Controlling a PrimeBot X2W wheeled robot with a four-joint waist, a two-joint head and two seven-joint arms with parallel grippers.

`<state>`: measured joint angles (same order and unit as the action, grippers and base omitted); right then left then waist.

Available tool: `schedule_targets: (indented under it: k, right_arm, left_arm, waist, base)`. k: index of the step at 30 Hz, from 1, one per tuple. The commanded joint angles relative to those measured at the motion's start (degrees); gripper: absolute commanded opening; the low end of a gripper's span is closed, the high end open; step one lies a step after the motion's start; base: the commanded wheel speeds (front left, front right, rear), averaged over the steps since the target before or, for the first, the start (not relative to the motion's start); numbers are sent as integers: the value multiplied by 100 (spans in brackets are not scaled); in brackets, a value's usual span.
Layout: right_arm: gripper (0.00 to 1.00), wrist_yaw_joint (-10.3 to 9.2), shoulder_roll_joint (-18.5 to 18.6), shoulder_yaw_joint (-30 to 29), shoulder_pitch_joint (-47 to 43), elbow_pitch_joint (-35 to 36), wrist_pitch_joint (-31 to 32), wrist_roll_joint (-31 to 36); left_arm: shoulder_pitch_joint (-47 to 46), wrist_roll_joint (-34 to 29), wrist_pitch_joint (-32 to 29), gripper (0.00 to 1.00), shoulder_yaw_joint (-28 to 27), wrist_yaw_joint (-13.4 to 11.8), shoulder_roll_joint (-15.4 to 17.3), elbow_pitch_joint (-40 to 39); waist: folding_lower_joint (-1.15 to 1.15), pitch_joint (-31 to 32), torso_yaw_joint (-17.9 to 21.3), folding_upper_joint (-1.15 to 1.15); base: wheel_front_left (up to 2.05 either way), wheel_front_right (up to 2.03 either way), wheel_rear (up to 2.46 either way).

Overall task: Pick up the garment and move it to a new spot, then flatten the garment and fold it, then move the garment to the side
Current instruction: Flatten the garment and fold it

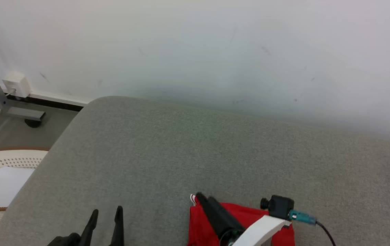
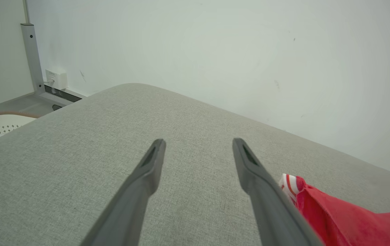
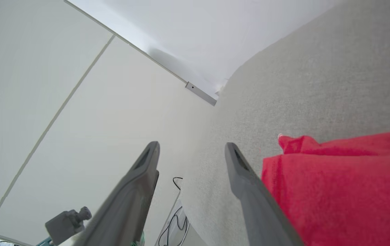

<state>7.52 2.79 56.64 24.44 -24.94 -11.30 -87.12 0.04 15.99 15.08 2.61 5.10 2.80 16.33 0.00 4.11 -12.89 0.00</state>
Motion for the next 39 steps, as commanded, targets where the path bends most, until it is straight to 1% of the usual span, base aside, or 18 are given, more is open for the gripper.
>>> schedule_targets:
  k: [1,3,7,10,13,14,16,18,20,22,23,24,25,29,32,35,39]
  right_arm:
    - [100,-10,28,-93,145,50,-71,22]
    - [100,-11,224,-285,232,183,-197,152]
    - [100,-11,858,-623,314,305,-334,710]
    - [100,-10,1344,-880,179,129,-374,1322]
    - [100,-10,1709,-1136,-43,-168,-380,2007]
    - [100,-11,1758,-1219,-118,-284,-383,2216]
    - [100,-10,1735,-1394,-290,-411,-386,2608]
    - [100,-10,1610,-1542,-536,-498,-385,2822]
    - [100,-10,1562,-1646,-639,-550,-386,3119]
    - [100,-10,1391,-1698,-763,-583,-386,3365]
    - [66,-8,1297,-1721,-823,-576,-383,3460]
    - [16,-8,1210,-1717,-877,-572,-325,3561]
    - [0,-8,1158,-1686,-915,-576,-253,3670]
    - [0,-8,902,-1557,-1126,-576,93,3993]
    - [0,-8,678,-1395,-1339,-502,387,4054]
    - [0,-8,496,-1162,-1479,-395,625,4063]
    - [0,-8,265,-812,-1537,-311,846,3860]
  left_arm:
    - [40,81,6,100,-8,-17,22,-20]
    - [64,120,6,100,-8,-36,23,-50]
    - [114,122,6,100,-13,-61,22,-105]
    - [157,145,6,100,-18,-75,22,-135]
    - [153,166,7,100,-9,-73,22,-180]
    - [159,168,6,100,-5,-72,22,-195]
    - [169,171,6,100,-8,-80,22,-216]
    - [167,191,6,100,0,-86,22,-247]
    - [161,195,6,100,1,-91,22,-269]
    - [152,205,6,100,23,-83,22,-279]
    - [150,207,6,100,31,-81,22,-278]
    - [147,205,6,100,33,-79,23,-273]
    - [139,201,6,100,42,-76,23,-269]
    - [107,194,6,100,66,-61,22,-237]
    - [104,205,6,100,56,-58,22,-226]
    - [112,215,6,100,42,-55,22,-216]
    - [72,233,6,100,65,-77,22,-182]
  waist:
    - [0,12,67,0]
    - [0,26,138,0]
    - [0,53,259,0]
    - [0,62,318,0]
    - [0,48,362,0]
    - [0,43,374,0]
    - [0,27,398,0]
    - [0,14,417,0]
    - [0,1,437,0]
    - [0,-3,455,0]
    - [0,-2,459,0]
    - [0,-1,458,0]
    - [0,-1,455,0]
    - [0,6,388,0]
    - [0,0,302,0]
    - [0,-14,249,0]
    - [0,-31,202,0]
  base:
    - [0,0,0]
    - [0,0,0]
    - [0,0,0]
    - [0,0,0]
    - [0,0,0]
    - [0,0,0]
    - [0,0,0]
    - [0,0,0]
    - [0,0,0]
    - [0,0,0]
    - [0,0,0]
    - [0,0,0]
    - [0,0,0]
    - [0,0,0]
    - [0,0,0]
    - [0,0,0]
    - [0,0,0]
